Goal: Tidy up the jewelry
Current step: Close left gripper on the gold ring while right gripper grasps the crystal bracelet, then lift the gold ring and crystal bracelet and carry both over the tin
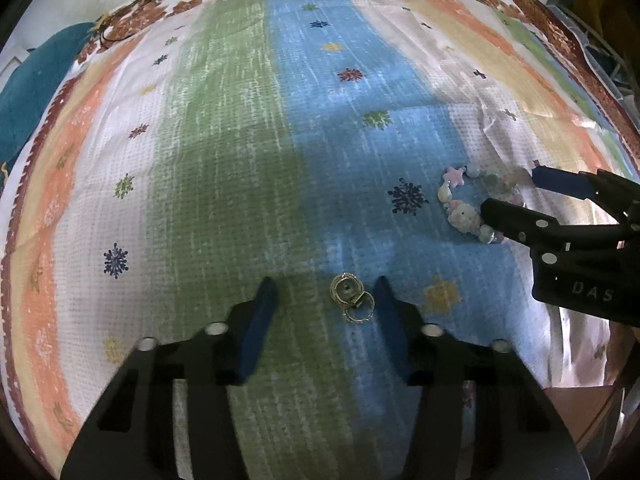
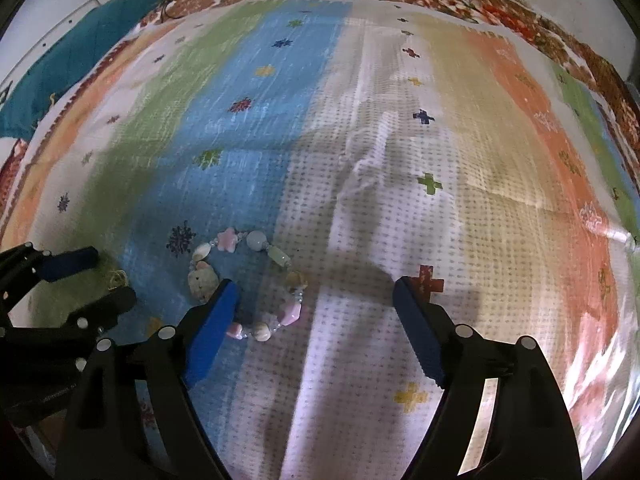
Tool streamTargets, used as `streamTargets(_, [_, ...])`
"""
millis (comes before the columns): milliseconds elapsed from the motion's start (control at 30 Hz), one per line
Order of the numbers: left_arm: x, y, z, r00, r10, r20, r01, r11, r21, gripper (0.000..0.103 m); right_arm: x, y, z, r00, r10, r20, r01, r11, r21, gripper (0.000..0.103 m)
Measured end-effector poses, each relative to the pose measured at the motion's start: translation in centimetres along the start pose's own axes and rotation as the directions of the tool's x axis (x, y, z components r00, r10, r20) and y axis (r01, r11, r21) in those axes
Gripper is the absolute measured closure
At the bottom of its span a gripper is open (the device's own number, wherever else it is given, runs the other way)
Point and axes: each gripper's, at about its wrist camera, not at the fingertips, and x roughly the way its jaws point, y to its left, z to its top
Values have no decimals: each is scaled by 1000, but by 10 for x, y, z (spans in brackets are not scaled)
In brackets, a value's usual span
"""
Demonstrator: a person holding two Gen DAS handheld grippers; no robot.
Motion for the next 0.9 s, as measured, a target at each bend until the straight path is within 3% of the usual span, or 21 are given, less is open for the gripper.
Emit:
streamTargets(33, [0, 0, 0, 1000, 4, -1, -4, 1000, -1, 73, 0, -1, 0, 1000, 2, 1, -2, 1000, -1, 23])
streamTargets(133, [-2, 1, -1, 1000, 2, -2, -2, 1000, -5, 85, -1, 0, -2, 1000, -18, -3, 18, 1000, -15, 28])
streamTargets(300, [-3, 5, -2, 1000, -10, -3, 10, 1000, -21, 90, -6, -2, 0, 1000, 6, -11, -6, 1000, -9, 75])
streamTargets(467, [-6, 8, -6, 1000, -9, 2, 9, 999, -34, 90, -7, 1, -2, 1000, 7, -15, -8, 999, -36, 91])
streamTargets(900, [-28, 13, -16, 1000, -13, 27, 14, 999, -44, 94, -29, 7, -13, 998, 51, -23, -52, 998, -39, 92])
